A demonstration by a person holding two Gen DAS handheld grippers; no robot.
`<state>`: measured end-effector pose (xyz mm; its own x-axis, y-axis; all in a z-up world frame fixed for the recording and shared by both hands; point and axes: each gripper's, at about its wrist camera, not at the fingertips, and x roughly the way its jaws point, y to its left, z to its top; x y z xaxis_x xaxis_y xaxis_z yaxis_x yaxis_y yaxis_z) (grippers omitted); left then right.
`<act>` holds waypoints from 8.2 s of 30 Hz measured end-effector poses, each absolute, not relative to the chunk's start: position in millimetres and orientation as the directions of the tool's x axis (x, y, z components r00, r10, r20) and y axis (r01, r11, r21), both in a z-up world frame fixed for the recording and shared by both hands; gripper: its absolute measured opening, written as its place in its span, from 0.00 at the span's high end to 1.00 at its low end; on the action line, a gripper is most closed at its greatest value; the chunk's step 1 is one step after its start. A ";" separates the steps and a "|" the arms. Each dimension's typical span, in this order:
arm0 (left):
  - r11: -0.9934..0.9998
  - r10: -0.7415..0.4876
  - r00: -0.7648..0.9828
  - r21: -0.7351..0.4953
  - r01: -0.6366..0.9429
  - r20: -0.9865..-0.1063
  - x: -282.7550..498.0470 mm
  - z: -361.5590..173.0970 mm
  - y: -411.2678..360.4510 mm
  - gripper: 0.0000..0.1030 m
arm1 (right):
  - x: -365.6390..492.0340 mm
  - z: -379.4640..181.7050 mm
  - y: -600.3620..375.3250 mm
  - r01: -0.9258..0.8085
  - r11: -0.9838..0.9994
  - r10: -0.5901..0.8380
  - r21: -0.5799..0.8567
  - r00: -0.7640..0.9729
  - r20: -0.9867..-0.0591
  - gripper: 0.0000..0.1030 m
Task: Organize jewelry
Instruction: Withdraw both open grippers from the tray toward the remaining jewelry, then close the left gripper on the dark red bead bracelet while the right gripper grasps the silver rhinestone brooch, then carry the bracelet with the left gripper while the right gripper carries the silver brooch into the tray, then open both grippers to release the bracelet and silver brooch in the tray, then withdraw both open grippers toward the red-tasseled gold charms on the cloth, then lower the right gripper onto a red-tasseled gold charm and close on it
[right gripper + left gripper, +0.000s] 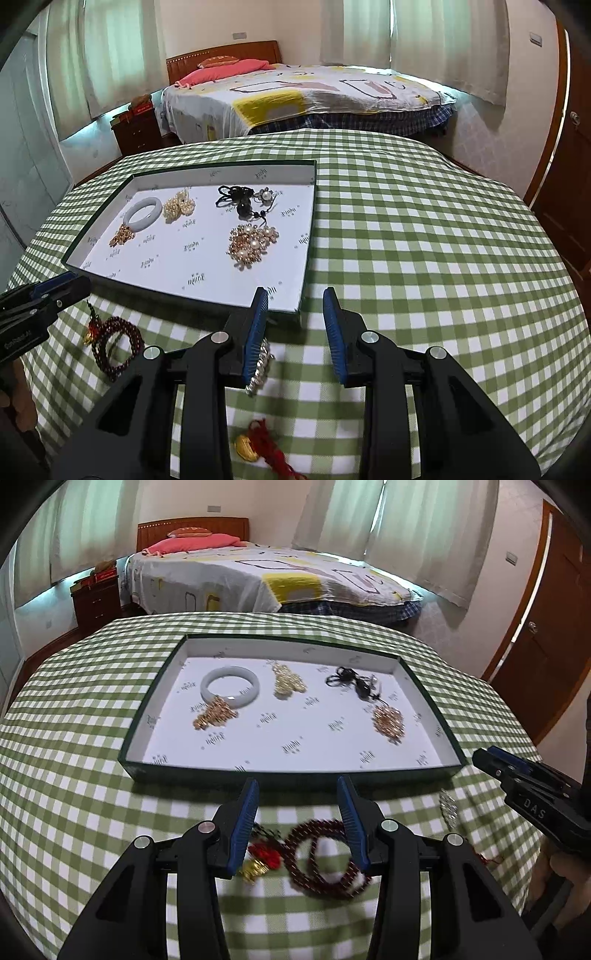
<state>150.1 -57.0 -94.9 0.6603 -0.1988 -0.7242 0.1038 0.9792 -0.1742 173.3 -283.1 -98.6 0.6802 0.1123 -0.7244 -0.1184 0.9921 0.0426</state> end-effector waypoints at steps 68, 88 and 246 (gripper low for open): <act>0.975 -0.190 0.658 -0.062 0.213 -0.729 112.6 -108.5 -80.8 0.94 | 157.1 -135.7 -255.8 -0.232 0.972 0.177 0.044 0.592 -0.786 0.70; 0.972 -0.215 0.670 -0.091 0.215 -0.711 110.5 -102.6 -72.6 0.94 | 150.6 -133.1 -238.9 -0.262 0.965 0.160 -0.004 0.603 -0.782 0.89; 0.995 -0.091 0.700 -0.095 0.034 -0.708 80.8 -116.7 -1.7 0.41 | 95.3 -147.3 -248.9 -0.101 0.992 0.120 0.071 0.644 -0.755 0.81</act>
<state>80.8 -1.7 -116.7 0.7002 -0.0912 -0.7081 0.0339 0.9949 -0.0946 95.3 -248.9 -147.3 0.6442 0.1196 -0.7555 -0.1006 0.9924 0.0714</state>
